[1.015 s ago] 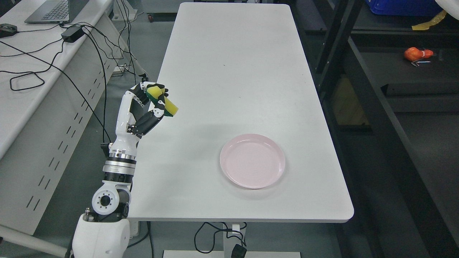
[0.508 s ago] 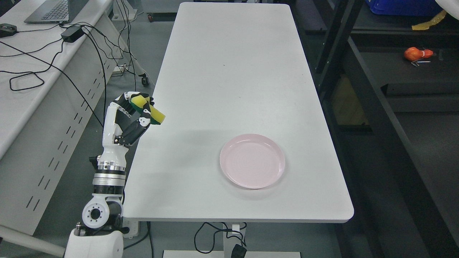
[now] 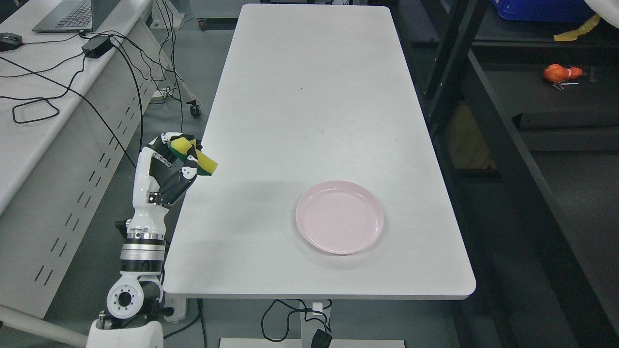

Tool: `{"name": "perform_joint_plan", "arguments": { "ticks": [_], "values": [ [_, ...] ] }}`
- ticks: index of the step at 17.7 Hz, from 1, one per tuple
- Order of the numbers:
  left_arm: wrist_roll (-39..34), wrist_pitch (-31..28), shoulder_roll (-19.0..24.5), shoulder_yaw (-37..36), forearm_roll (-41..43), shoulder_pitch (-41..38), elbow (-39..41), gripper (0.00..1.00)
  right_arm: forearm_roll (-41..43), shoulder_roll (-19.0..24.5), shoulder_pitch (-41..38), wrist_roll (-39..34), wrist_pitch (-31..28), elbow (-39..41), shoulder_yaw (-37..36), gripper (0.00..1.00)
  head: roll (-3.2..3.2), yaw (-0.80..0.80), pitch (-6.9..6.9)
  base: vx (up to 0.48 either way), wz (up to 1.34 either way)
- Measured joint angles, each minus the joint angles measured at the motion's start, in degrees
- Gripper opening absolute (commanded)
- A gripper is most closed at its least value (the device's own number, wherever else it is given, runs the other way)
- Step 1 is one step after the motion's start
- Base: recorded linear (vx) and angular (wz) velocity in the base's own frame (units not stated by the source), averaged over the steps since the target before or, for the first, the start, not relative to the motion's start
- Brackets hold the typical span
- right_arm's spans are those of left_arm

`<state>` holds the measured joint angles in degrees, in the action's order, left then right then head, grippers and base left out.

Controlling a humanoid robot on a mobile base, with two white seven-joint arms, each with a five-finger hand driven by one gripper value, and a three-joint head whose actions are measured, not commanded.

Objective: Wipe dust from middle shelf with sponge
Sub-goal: 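Lift the sponge off the plate and pull the left hand back, then hold the sponge in the left hand while turning toward the shelf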

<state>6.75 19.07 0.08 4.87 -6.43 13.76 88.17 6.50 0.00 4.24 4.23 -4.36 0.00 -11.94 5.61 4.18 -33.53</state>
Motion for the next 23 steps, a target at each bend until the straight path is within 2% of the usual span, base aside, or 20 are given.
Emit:
{"name": "perform_joint_plan", "arguments": {
  "ticks": [9, 23],
  "values": [
    [0.00, 0.44, -0.04, 0.49, 0.01, -3.11, 0.93, 0.00, 0.00, 0.00, -0.02, 0.00, 0.00, 0.00, 0.01, 1.00, 0.00, 0.00, 0.00, -0.071, -0.18],
    [0.81, 2.39, -0.08, 0.03, 0.00, -11.94, 3.25, 0.01, 0.00, 0.00, -0.05, 0.02, 0.00, 0.00, 0.00, 1.00, 0.00, 0.00, 0.00, -0.165, -0.61]
  ]
}}
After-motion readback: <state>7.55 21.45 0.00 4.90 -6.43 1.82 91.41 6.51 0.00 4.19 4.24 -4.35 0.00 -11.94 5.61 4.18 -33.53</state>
